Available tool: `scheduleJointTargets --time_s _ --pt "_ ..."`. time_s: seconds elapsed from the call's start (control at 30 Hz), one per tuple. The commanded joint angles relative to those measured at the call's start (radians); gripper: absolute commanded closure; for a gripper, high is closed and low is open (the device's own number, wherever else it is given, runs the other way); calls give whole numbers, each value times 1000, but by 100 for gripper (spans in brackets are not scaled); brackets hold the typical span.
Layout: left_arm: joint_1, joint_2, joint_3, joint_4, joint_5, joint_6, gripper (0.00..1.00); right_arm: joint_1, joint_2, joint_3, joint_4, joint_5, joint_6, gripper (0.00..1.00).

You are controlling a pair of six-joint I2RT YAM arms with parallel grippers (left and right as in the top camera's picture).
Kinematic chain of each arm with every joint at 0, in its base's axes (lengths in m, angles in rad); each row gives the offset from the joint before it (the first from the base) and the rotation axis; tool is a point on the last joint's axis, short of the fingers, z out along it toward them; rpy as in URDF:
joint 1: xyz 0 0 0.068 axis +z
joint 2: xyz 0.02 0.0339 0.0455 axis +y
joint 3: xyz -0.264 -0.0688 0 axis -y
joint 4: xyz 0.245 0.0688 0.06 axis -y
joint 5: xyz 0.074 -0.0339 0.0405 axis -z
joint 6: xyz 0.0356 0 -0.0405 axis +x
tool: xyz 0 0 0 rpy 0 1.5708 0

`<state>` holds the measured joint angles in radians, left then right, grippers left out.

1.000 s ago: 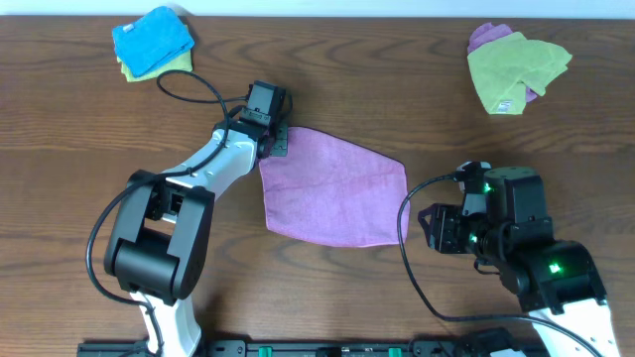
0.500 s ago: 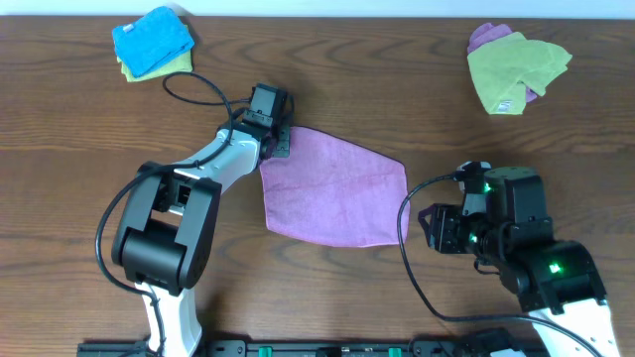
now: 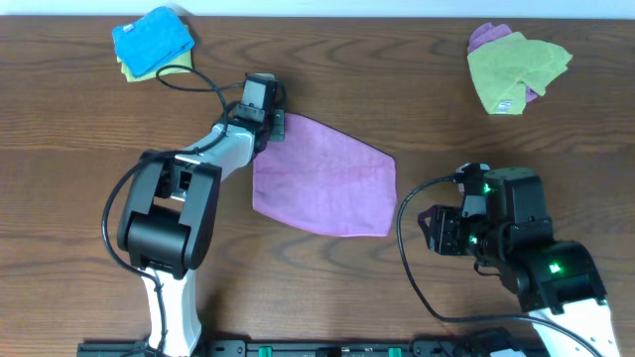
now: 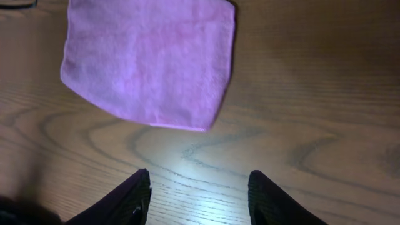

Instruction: Fold the cloth

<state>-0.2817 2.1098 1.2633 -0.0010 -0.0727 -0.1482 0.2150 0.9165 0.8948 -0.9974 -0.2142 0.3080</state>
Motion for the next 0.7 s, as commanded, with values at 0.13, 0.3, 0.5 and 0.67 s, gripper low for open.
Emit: scheduleJointTargets --time_s 0.13,0.3,0.5,0.67 --pt "61 72 -19 -18 -58 71 94 -4 84 -24 20 -73 13 46" --pt "64 72 -18 -19 -57 71 94 -5 229 -98 219 -151 -17 41" --pt "64 72 -18 -25 8 69 94 -5 461 -106 577 -219 -18 36" --pt "63 69 -16 -53 22 58 94 -5 644 -105 761 -301 -4 36"
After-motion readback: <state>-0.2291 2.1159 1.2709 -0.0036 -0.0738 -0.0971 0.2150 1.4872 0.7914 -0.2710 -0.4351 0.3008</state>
